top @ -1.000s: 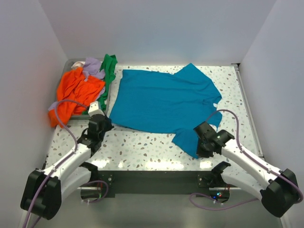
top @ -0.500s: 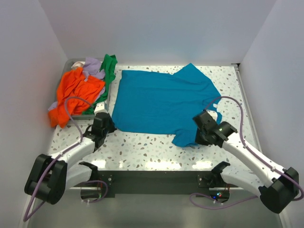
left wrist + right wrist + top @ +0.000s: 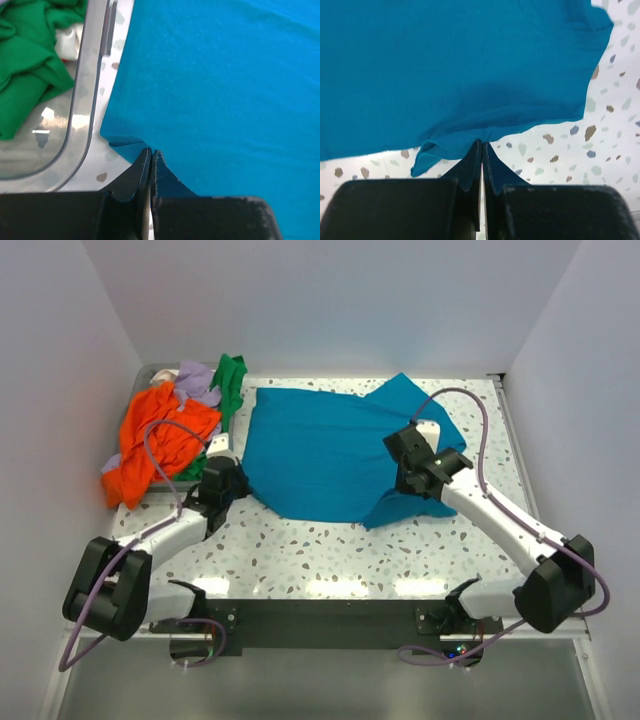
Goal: Fold and stack the t-shirts
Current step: Fold the tshirt
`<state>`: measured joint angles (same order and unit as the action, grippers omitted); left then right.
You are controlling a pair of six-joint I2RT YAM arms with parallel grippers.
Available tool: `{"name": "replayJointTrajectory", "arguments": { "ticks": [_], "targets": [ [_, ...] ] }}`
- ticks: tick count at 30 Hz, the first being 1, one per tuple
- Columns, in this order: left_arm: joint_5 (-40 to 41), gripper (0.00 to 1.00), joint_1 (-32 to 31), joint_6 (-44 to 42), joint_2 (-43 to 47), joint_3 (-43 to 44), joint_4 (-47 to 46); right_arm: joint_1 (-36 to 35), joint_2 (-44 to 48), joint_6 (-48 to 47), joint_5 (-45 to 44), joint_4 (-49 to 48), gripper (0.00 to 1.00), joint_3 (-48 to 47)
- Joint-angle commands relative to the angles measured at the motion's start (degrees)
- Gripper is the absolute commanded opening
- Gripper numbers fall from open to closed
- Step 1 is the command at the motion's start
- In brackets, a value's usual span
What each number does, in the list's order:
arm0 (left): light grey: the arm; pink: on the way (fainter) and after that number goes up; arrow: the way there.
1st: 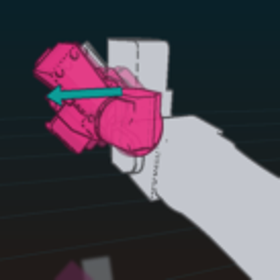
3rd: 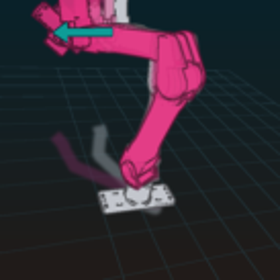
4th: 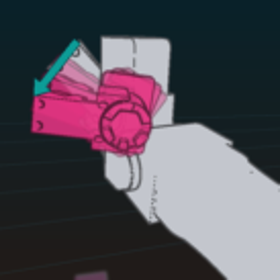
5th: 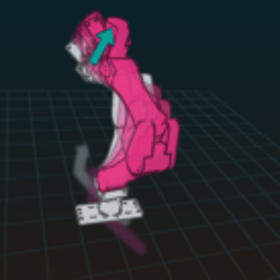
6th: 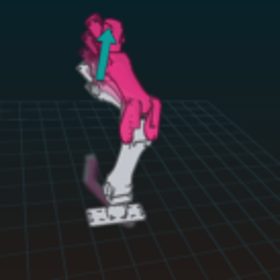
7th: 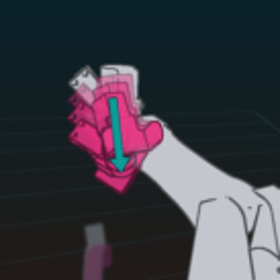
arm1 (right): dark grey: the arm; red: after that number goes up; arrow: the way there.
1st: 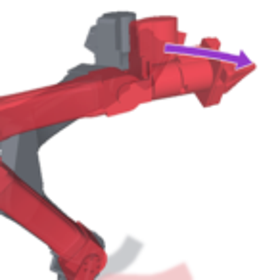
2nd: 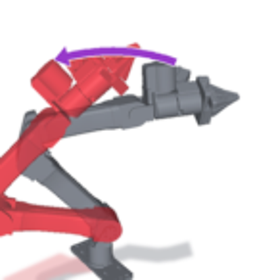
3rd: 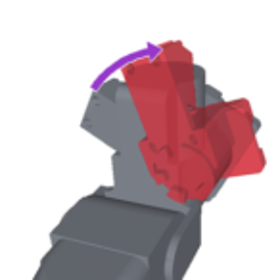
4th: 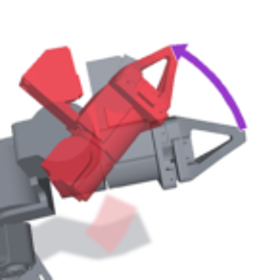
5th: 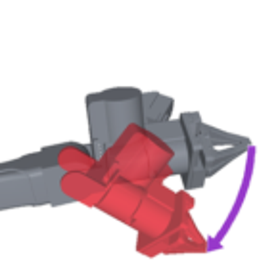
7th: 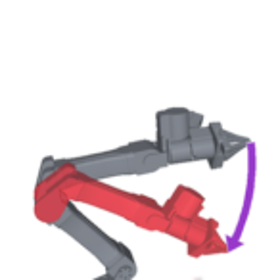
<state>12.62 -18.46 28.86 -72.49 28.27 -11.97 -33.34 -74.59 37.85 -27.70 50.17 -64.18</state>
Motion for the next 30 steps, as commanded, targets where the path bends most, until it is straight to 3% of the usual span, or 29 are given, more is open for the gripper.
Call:
{"name": "replayJointTrajectory", "arguments": {
  "ticks": [1,15,30],
  "targets": [
    [0.64,0.00,-0.09,-1.88,-1.24,4.24,-4.64,1.52,-3.71,-3.39,-4.20,-3.15,0.00,-6.38],
    [3.11,0.00,1.41,-2.85,-8.02,11.28,-5.43,14.61,-17.51,-11.47,0.02,-8.42,0.00,-20.44],
    [5.92,0.00,2.73,-3.02,-19.00,20.85,-4.64,21.47,-29.03,-16.13,3.44,-8.95,0.00,-34.42]
  ]
}}
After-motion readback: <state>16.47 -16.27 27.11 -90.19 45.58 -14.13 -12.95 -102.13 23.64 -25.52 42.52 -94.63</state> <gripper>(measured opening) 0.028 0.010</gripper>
